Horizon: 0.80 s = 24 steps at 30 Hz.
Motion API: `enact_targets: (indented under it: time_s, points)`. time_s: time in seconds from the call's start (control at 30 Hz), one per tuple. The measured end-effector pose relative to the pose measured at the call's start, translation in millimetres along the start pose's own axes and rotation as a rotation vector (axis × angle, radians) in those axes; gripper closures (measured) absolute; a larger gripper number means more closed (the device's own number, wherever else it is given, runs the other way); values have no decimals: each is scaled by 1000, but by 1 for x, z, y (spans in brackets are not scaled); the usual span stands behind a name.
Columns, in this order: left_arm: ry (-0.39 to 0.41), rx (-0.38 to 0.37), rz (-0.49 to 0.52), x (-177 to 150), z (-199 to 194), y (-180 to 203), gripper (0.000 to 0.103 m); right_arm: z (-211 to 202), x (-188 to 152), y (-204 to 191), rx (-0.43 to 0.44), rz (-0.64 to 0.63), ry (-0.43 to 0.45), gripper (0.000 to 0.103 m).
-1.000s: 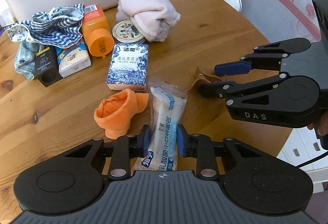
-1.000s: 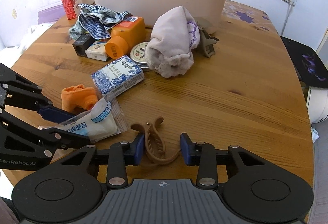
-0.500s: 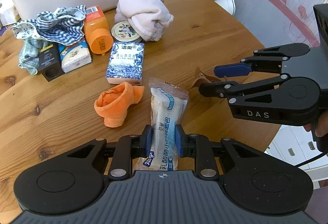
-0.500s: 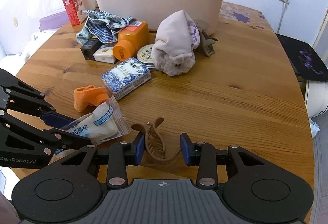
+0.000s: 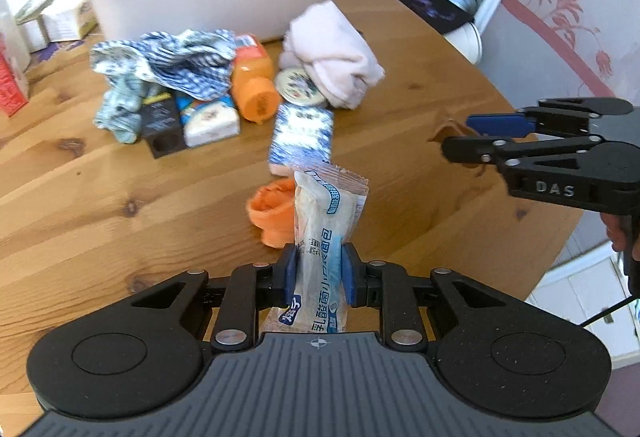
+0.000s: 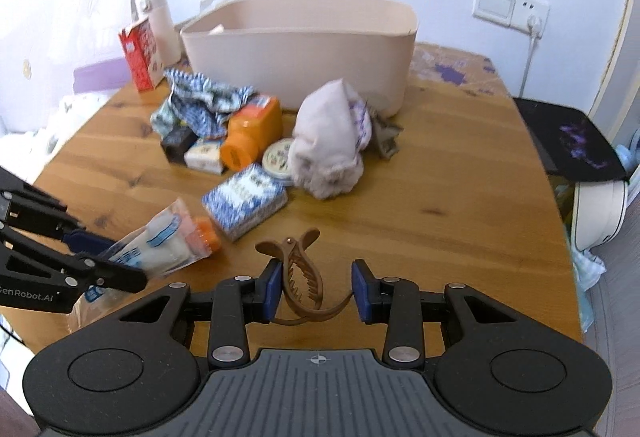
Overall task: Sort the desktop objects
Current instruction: 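Grasp the bread bag with the left gripper while the right grasps the brown hair clip, then carry the bread bag and hair clip up over the beige basket with both grippers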
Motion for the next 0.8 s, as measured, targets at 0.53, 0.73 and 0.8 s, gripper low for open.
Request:
enact_targets:
  time_s: [0.53, 0.73, 0.8]
  points:
    - [138, 57, -89, 48, -36, -43, 80, -7, 48, 13, -18, 1, 100, 68]
    - [183, 75, -89, 70, -42, -51, 80, -7, 73, 22, -22, -3, 140, 68]
    - [203, 81, -95, 80, -44, -54, 80, -7, 82, 26, -25, -9, 153, 68]
Point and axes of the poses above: each gripper's, at about its wrist camera, not at the fingertips, and z roughly the way its jaws point, y to its right, x to its top, the point moved 3 cm from there along z, roughly the way its jaws point, and after that the axes turned 1 degree about -x, right-handed, at the moved point
